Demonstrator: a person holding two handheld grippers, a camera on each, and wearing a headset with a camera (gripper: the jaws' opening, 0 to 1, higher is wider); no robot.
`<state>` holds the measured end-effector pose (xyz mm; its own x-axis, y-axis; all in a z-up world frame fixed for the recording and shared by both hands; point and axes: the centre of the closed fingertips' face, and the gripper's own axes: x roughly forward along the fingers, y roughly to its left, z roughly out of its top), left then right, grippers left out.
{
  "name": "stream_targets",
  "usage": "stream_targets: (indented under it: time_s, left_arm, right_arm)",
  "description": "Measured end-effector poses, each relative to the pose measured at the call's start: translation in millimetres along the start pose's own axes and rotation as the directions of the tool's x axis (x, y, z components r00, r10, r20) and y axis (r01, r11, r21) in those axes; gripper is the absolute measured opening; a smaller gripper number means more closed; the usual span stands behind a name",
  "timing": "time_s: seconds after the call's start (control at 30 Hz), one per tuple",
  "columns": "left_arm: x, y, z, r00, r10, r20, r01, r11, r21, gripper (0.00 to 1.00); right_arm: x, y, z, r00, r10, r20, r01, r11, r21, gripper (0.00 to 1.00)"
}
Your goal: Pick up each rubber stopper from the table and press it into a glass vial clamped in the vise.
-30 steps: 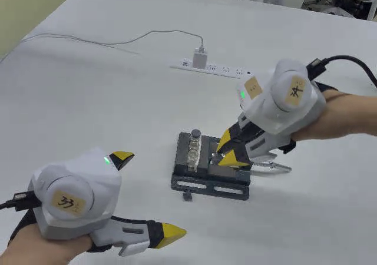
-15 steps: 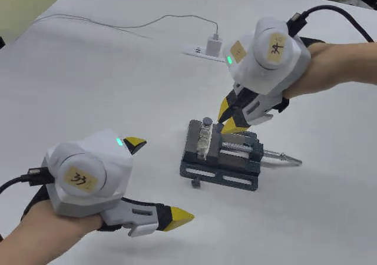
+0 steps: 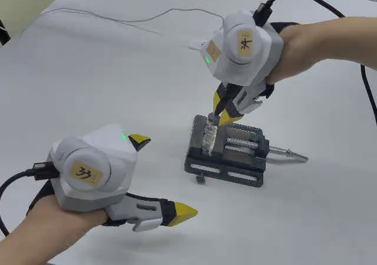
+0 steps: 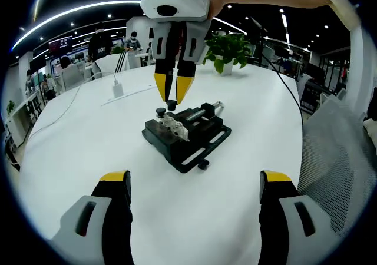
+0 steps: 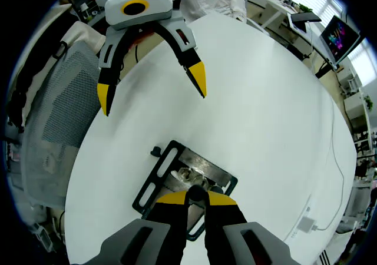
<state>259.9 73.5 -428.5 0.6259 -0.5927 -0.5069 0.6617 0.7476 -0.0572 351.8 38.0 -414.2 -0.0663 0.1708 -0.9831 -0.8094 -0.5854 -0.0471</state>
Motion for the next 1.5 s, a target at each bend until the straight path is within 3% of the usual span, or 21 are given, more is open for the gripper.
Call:
stream_targets:
  time_s: [0.77, 1.27, 1.5]
  left_arm:
    - [-1.4, 0.5, -7.7, 0.9999, 0.006, -0.009, -0.006, 1.0, -0.025, 0.87]
    - [0.7, -0.5, -9.9, 0.9999, -0.005, -0.01, 0.004, 0.999, -0.036, 0.85]
    - [1.1, -0.1, -9.4, 1.0, -0.007, -0.007, 0.006, 0.999, -0.035, 0.85]
  right_arm:
    - [11.9, 4.3, 4.9, 0.9994, 0.034, -0.011, -0.034, 0.999, 0.017, 0.05]
    - [14.4, 1.2, 3.4, 0.9977, 0.046, -0.05, -0.045, 0.999, 0.014, 0.05]
    - [14.6, -0.3, 2.4, 0.9979, 0.05, -0.042, -0.045, 0.994, 0.094, 0.05]
